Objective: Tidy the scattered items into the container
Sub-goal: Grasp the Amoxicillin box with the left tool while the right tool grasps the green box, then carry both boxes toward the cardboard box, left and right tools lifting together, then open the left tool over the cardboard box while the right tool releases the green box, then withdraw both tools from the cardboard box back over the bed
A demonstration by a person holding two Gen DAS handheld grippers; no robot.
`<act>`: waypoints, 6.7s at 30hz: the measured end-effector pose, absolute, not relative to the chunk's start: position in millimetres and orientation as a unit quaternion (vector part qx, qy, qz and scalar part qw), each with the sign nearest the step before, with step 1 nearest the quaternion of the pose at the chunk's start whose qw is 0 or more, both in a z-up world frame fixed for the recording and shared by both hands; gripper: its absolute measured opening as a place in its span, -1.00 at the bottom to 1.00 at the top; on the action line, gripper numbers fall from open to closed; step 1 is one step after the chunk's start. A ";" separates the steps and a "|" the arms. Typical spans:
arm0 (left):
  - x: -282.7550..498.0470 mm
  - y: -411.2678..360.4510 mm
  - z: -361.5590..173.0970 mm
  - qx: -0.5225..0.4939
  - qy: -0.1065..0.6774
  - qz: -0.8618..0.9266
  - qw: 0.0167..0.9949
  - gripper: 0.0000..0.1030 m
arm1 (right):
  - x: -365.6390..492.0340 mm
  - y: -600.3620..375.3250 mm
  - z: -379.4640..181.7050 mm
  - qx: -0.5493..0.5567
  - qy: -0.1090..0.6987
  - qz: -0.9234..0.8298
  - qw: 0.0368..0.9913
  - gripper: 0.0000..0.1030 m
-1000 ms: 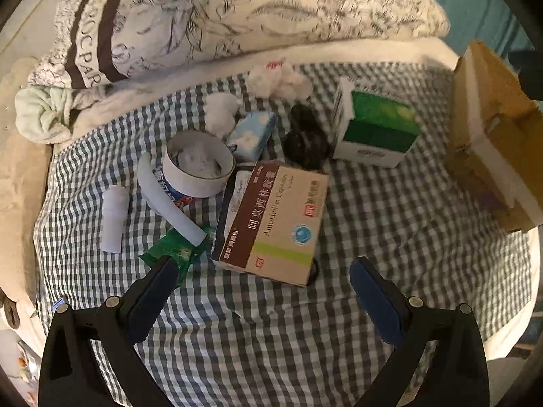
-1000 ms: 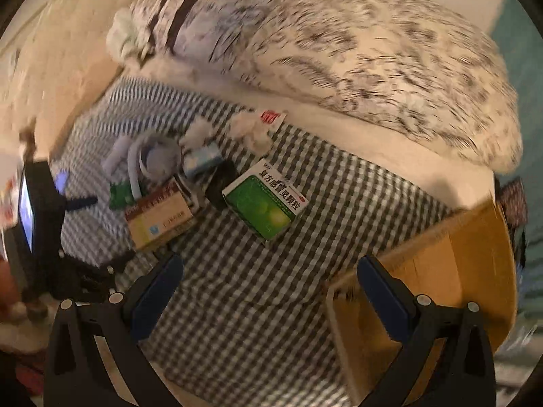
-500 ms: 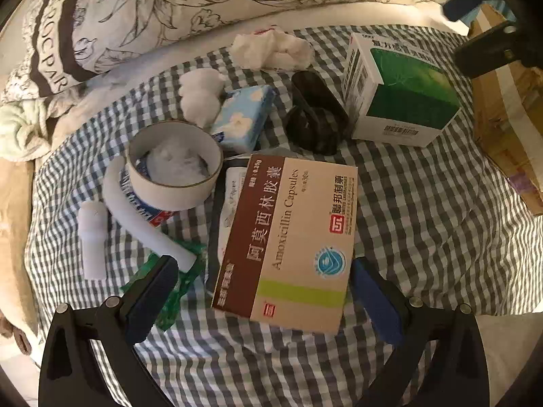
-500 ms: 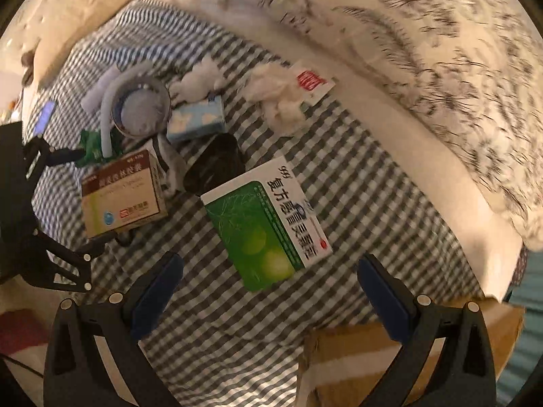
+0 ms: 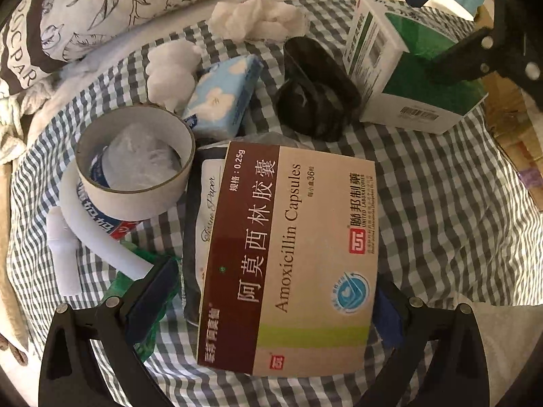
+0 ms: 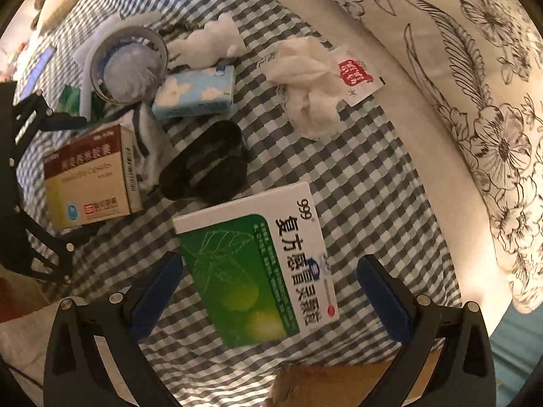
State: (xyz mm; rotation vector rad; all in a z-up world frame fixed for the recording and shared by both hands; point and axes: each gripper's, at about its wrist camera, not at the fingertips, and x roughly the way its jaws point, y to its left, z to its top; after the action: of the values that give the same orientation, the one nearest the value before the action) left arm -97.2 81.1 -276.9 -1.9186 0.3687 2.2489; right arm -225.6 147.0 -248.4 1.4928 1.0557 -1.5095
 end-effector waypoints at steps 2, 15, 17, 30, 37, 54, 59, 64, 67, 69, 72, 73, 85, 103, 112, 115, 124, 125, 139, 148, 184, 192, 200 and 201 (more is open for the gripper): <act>-96.9 80.7 -278.1 -0.642 0.121 0.753 0.082 1.00 | -227.3 145.5 -255.6 0.587 0.415 -0.586 0.374 0.99; -89.7 81.8 -273.9 -0.646 0.115 0.746 0.111 0.50 | -237.5 148.4 -277.0 0.639 0.362 -0.583 0.348 0.73; -88.8 80.4 -271.4 -0.647 0.110 0.746 0.113 0.50 | -240.4 150.9 -272.8 0.649 0.341 -0.591 0.338 0.72; -80.4 74.9 -230.9 -0.619 0.095 0.774 0.095 0.47 | -223.8 172.2 -214.5 0.646 0.278 -0.646 0.297 0.72; -83.0 57.6 -195.5 -0.598 0.094 0.791 0.095 0.47 | -179.7 183.9 -180.8 0.641 0.224 -0.681 0.272 0.72; -53.1 61.9 -122.3 -0.551 0.098 0.823 0.095 0.47 | -78.1 247.1 -90.3 0.604 0.130 -0.755 0.220 0.72; -50.7 73.7 -103.9 -0.538 0.107 0.829 0.109 0.47 | -58.7 269.7 -68.8 0.592 0.108 -0.774 0.195 0.72; -48.1 92.3 -85.3 -0.517 0.125 0.837 0.126 0.47 | -46.1 291.2 -50.9 0.583 0.081 -0.791 0.167 0.72; -46.6 108.3 -76.8 -0.506 0.141 0.840 0.138 0.47 | -38.5 300.6 -42.1 0.580 0.079 -0.798 0.144 0.72; -45.9 120.1 -73.0 -0.501 0.148 0.840 0.149 0.47 | -35.3 306.3 -37.3 0.580 0.070 -0.800 0.133 0.72; -45.2 137.7 -68.9 -0.493 0.154 0.840 0.168 0.47 | -29.1 317.8 -29.9 0.577 0.055 -0.807 0.115 0.72; -45.4 143.9 -67.8 -0.491 0.154 0.840 0.173 0.47 | -27.1 321.8 -27.5 0.576 0.050 -0.809 0.108 0.72; -62.2 232.1 -49.1 -0.478 0.156 0.831 0.236 0.47 | -27.0 392.5 -11.2 0.562 -0.019 -0.825 0.051 0.72; -117.6 379.8 -62.5 -0.473 0.189 0.806 0.300 0.47 | -112.0 500.0 -37.8 0.558 -0.066 -0.827 0.019 0.72; -135.2 408.1 -97.3 -0.498 0.203 0.786 0.305 0.47 | -144.8 523.9 -72.5 0.582 -0.082 -0.809 0.022 0.72; -138.4 410.7 -108.5 -0.507 0.202 0.781 0.302 0.49 | -150.5 527.2 -78.4 0.584 -0.084 -0.807 0.023 0.73; -145.4 405.4 -107.9 -0.513 0.205 0.787 0.275 0.90 | -153.0 530.9 -59.7 0.536 -0.079 -0.841 0.013 0.76; -145.9 403.4 -106.3 -0.513 0.205 0.788 0.272 0.90 | -153.1 531.0 -58.0 0.535 -0.080 -0.841 0.014 0.76; -119.4 339.3 -71.7 -0.512 0.183 0.810 0.218 0.90 | -122.4 499.0 -21.4 0.521 -0.049 -0.852 0.028 0.76; -90.9 276.6 -50.0 -0.514 0.155 0.826 0.171 0.91 | -82.0 459.1 10.7 0.493 -0.017 -0.869 0.046 0.76; -9.1 -32.7 -71.0 -0.557 -0.007 0.829 -0.058 0.92 | -31.3 229.6 -11.5 0.511 0.091 -0.823 0.229 0.76; -19.9 -72.0 -93.5 -0.572 -0.016 0.817 -0.068 0.92 | -34.8 185.6 -26.0 0.521 0.100 -0.814 0.237 0.76; -32.7 -86.3 -128.7 -0.587 -0.040 0.805 -0.072 0.92 | -42.4 163.7 -57.1 0.550 0.109 -0.792 0.242 0.76; -35.3 -86.3 -132.9 -0.587 -0.045 0.805 -0.071 0.92 | -43.4 161.5 -61.8 0.553 0.111 -0.789 0.245 0.76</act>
State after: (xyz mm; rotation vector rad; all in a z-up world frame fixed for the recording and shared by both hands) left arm -35.3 -86.3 -132.9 -1.9315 -0.1494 2.6521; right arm -43.5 161.5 -61.8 1.5094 0.3030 -2.1539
